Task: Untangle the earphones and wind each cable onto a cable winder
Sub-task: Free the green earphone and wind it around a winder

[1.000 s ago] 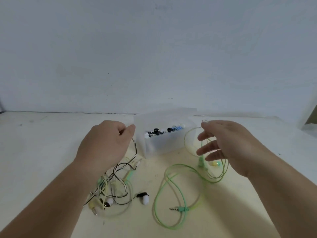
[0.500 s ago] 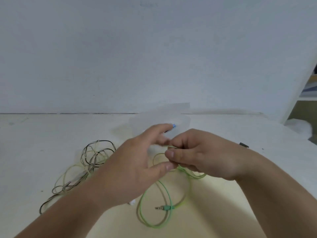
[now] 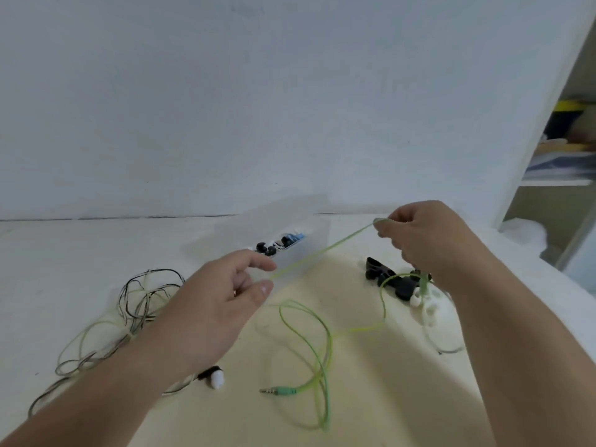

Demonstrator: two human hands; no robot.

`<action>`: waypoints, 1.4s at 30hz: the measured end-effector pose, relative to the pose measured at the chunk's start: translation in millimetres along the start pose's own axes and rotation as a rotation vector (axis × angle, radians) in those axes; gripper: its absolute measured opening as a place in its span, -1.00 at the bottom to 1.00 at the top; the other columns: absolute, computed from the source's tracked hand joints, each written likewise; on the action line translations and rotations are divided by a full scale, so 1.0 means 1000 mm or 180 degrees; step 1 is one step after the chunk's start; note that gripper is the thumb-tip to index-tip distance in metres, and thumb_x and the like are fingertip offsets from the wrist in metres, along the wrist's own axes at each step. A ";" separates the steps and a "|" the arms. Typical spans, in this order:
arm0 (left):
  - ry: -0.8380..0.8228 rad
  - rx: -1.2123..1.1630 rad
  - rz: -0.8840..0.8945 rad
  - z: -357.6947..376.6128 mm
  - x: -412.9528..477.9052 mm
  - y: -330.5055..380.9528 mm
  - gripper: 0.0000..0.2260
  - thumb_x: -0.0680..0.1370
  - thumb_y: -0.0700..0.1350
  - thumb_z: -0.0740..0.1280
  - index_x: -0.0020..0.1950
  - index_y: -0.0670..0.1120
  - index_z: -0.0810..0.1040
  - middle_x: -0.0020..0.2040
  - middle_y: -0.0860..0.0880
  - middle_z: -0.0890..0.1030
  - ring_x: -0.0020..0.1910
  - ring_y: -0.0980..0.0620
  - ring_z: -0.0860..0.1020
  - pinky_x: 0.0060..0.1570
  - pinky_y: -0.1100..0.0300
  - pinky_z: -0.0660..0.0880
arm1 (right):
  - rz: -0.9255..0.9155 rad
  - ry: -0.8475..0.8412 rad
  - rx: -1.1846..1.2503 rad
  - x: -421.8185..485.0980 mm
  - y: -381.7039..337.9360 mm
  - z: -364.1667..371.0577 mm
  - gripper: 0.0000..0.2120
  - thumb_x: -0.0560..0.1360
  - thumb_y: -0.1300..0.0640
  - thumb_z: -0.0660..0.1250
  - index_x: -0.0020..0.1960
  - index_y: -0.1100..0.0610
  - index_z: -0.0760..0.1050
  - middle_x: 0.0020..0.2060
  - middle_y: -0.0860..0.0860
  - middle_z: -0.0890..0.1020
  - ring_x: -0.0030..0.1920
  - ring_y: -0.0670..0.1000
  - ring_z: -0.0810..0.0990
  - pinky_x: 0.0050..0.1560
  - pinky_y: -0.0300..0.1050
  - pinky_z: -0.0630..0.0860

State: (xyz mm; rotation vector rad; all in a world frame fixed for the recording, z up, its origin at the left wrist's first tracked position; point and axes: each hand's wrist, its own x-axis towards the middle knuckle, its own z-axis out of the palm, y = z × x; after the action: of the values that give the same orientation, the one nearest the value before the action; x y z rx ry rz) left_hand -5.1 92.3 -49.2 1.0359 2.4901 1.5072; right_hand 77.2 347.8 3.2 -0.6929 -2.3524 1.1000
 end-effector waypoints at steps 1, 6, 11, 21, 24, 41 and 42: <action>-0.0068 0.0174 0.0030 0.003 -0.001 -0.002 -0.77 0.60 -0.09 0.33 0.21 0.17 0.52 -0.40 0.07 0.38 -0.51 0.16 0.30 -0.45 0.34 0.28 | 0.0086 -0.0084 -0.0033 0.002 0.002 0.001 -0.74 0.55 0.05 0.37 -0.21 0.21 0.59 -0.44 0.07 0.47 -0.49 0.02 0.38 -0.37 -0.15 0.35; -0.0201 0.1278 -0.0024 0.009 0.000 -0.007 -0.43 0.57 0.04 0.34 0.47 0.41 0.16 -0.36 0.03 0.45 -0.44 0.11 0.42 -0.30 0.14 0.43 | 0.0336 -0.0321 -0.1053 0.007 0.008 -0.004 -0.80 0.56 0.12 0.33 -0.11 0.23 0.63 -0.38 0.10 0.53 -0.22 0.21 0.66 -0.33 -0.16 0.40; 0.0300 0.1581 -0.0025 0.007 0.004 -0.003 -0.73 0.59 0.03 0.28 0.27 0.23 0.36 -0.38 0.03 0.48 -0.31 0.02 0.51 -0.27 0.09 0.46 | 0.0449 -0.0654 -0.1698 0.006 0.009 -0.005 -0.75 0.51 0.14 0.39 0.07 0.31 0.63 -0.22 0.15 0.60 -0.25 0.10 0.51 -0.32 -0.18 0.37; 0.1060 0.1665 -0.0080 0.002 0.003 0.001 -0.67 0.55 -0.06 0.35 0.29 0.09 0.39 -0.20 0.08 0.57 -0.15 -0.03 0.54 -0.15 0.00 0.50 | 0.0429 -0.0587 -0.1860 0.019 0.025 0.016 -0.80 0.46 0.15 0.39 0.04 0.22 0.60 -0.14 0.12 0.70 -0.23 0.13 0.65 -0.15 -0.08 0.57; 0.1006 0.1583 0.0054 0.002 0.000 0.007 -0.90 0.49 -0.02 0.40 -0.10 0.12 0.48 -0.43 0.10 0.52 -0.35 0.07 0.51 -0.31 0.11 0.48 | 0.0526 -0.0472 -0.1952 0.021 0.029 0.023 -0.75 0.40 0.15 0.40 -0.36 0.13 0.38 -0.49 0.03 0.46 -0.45 0.07 0.43 -0.38 -0.22 0.35; -0.0894 0.0634 0.0183 0.008 -0.014 0.008 -0.56 0.55 0.33 0.03 -0.09 0.11 0.58 -0.41 0.10 0.47 -0.40 0.17 0.45 -0.24 0.20 0.48 | -0.0417 -0.1405 -0.1104 0.000 0.006 0.008 -0.81 0.40 0.16 0.45 -0.12 -0.15 0.66 -0.45 -0.01 0.51 -0.46 0.04 0.45 -0.39 -0.16 0.36; -0.0834 0.0567 0.0126 0.011 -0.014 0.009 -0.60 0.59 0.26 0.04 -0.09 0.10 0.59 -0.36 0.09 0.54 -0.35 0.17 0.52 -0.14 0.13 0.56 | -0.0567 -0.1660 -0.1012 -0.005 0.001 0.006 -0.78 0.40 0.14 0.46 -0.08 -0.18 0.66 -0.46 -0.06 0.49 -0.46 0.00 0.41 -0.38 -0.15 0.33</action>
State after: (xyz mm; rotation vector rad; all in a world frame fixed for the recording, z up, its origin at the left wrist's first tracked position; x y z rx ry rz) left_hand 14.3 95.8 -51.9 1.2263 2.4619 1.0898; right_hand 78.2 342.1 -2.0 -0.3060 -3.0086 0.9173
